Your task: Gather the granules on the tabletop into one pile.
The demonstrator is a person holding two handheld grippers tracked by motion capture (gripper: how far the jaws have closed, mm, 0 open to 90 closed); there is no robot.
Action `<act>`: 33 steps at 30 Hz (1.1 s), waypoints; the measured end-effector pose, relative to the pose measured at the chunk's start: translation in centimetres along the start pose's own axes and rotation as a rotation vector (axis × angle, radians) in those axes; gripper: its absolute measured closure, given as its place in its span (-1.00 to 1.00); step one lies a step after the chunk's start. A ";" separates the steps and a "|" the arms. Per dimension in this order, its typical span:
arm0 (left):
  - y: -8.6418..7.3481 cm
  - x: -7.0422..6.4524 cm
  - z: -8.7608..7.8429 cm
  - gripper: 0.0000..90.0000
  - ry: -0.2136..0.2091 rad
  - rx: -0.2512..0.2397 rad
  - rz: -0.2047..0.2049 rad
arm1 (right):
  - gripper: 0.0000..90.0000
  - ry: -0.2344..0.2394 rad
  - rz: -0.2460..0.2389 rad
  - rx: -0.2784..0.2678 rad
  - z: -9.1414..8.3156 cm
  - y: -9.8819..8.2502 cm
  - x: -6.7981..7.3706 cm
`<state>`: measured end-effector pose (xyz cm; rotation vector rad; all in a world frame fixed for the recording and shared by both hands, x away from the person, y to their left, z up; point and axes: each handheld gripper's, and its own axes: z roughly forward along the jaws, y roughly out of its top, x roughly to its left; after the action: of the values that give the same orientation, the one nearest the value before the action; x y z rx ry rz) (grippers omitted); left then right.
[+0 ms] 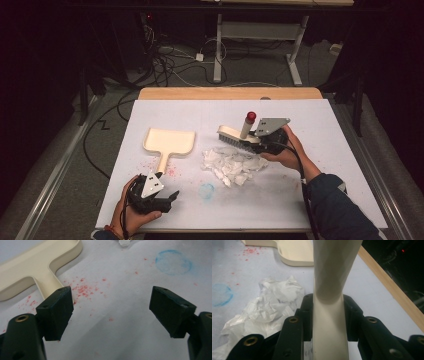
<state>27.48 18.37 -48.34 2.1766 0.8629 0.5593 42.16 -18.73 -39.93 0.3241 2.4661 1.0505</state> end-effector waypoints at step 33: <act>0.4 -0.4 0.0 -0.58 -0.002 -0.012 0.024 | 0.50 -0.308 0.286 0.177 -0.4 -1.5 6.1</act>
<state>27.35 17.93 -48.08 2.1786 0.8310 0.5720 36.55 -17.78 -42.62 0.8489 2.2766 0.8155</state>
